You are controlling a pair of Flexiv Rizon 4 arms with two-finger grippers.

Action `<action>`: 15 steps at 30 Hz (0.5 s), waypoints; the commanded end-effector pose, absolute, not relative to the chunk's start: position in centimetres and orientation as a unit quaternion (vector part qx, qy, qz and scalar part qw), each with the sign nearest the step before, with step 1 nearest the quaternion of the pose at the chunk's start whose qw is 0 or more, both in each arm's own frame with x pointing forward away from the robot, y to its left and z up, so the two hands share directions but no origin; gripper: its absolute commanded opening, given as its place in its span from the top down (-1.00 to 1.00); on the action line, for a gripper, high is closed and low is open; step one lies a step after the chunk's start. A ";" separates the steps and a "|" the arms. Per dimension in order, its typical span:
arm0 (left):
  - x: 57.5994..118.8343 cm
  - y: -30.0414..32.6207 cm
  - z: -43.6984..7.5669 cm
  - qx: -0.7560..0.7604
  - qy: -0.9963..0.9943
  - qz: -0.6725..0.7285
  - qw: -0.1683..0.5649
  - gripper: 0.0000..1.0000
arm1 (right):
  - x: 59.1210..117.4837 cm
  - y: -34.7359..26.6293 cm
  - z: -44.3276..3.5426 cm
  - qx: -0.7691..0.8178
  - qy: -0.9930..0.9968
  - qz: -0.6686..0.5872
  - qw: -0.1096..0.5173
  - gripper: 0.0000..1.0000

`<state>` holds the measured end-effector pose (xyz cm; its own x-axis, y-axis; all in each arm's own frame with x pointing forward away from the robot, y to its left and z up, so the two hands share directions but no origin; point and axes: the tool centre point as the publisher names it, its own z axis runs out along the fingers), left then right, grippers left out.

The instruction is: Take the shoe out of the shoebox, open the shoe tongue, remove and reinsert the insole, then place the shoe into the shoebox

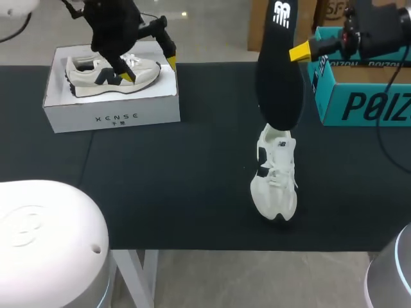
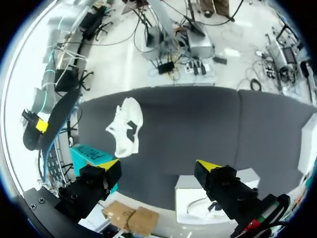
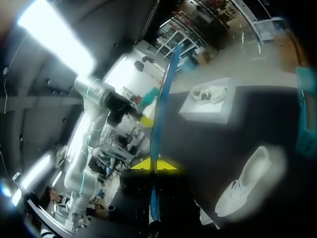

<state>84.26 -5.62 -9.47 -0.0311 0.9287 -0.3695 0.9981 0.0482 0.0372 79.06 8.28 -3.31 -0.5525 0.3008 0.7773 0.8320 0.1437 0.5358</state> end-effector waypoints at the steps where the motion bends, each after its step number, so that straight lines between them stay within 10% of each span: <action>1: 85.0 -5.1 -11.3 0.635 0.732 -0.142 0.199 -1.00 | 79.5 8.8 -3.1 -0.396 -0.715 -0.516 0.256 1.00; 15: 85.0 -5.1 -11.3 0.630 0.734 -0.152 0.202 -1.00 | 78.2 9.5 -2.7 -0.391 -0.720 -0.507 0.270 1.00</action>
